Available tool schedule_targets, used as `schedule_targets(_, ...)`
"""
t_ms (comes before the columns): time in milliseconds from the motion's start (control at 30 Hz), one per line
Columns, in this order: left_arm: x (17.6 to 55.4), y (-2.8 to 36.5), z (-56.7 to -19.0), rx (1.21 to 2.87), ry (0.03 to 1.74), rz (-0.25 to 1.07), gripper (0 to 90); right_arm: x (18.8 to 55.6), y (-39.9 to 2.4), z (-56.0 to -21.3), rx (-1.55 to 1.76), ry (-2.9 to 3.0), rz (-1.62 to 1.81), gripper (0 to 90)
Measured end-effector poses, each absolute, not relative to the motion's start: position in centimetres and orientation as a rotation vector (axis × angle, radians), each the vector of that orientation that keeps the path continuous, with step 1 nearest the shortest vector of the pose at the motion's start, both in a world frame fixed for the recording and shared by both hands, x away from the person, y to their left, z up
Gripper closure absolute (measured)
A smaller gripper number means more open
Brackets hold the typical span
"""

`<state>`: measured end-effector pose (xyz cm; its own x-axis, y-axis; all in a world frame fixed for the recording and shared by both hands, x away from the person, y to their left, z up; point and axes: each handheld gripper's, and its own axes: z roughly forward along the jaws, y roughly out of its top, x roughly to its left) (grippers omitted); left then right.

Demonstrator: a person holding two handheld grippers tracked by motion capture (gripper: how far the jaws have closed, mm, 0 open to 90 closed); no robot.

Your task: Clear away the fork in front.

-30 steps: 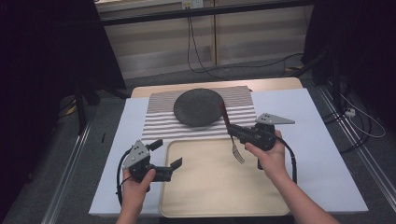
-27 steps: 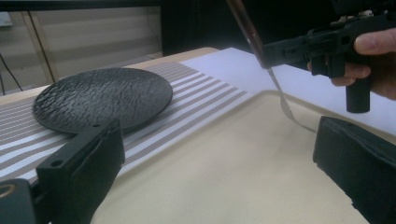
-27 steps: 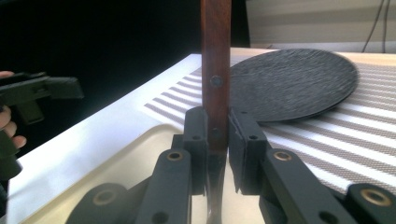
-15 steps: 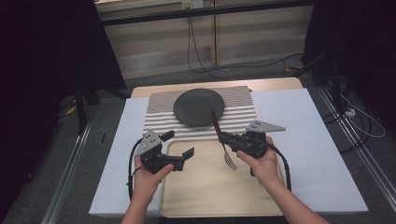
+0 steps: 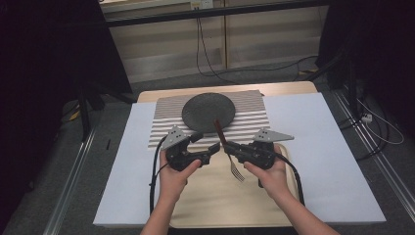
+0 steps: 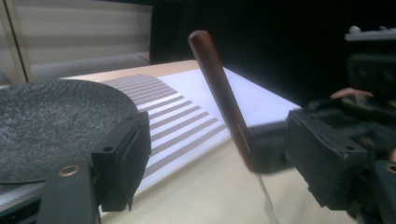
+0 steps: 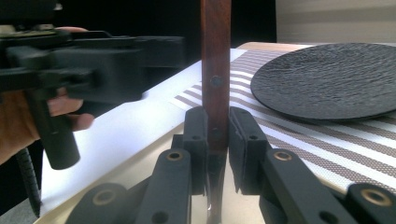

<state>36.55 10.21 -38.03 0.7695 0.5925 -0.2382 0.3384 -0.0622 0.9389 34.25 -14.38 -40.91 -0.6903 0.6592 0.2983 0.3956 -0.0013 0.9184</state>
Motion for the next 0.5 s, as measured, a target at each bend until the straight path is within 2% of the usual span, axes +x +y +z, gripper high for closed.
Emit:
schedule_targets(133, 37.0, 9.1, -38.1, 1.650, 0.751, 0.206, 36.8, 33.9, -13.9, -40.7, 1.074, 2.061, 1.776, 78.6)
schedule_targets(167, 37.0, 8.9, -38.1, 1.642, 0.764, 0.199, 50.8, 33.7, -13.8, -40.6, 1.069, 2.056, 1.779, 78.6)
schedule_targets(200, 37.1, 8.8, -38.1, 1.644, 0.758, 0.176, 50.8, 33.7, -13.8, -40.6, 1.069, 2.056, 1.779, 78.6)
schedule_targets(233, 37.1, 8.9, -38.1, 1.608, 0.770, 0.140, 67.4, 33.7, -13.7, -40.5, 1.059, 2.060, 1.784, 78.6)
schedule_targets(267, 37.2, 8.9, -38.1, 1.596, 0.775, 0.099, 79.4, 33.6, -13.5, -40.5, 1.039, 2.064, 1.766, 78.5)
schedule_targets(300, 37.2, 9.0, -38.0, 1.585, 0.781, 0.060, 79.9, 33.5, -13.5, -40.4, 1.034, 2.071, 1.754, 81.6)
schedule_targets(333, 37.1, 9.0, -37.9, 1.605, 0.773, 0.084, 79.9, 33.5, -13.5, -40.4, 1.034, 2.071, 1.754, 81.6)
schedule_targets(400, 37.1, 9.3, -37.8, 1.604, 0.772, 0.046, 81.0, 33.3, -13.7, -40.3, 1.016, 2.081, 1.739, 70.7)
schedule_targets(500, 36.9, 10.2, -37.4, 1.621, 0.763, 0.057, 81.0, 33.1, -14.0, -40.3, 0.994, 2.085, 1.690, 67.6)
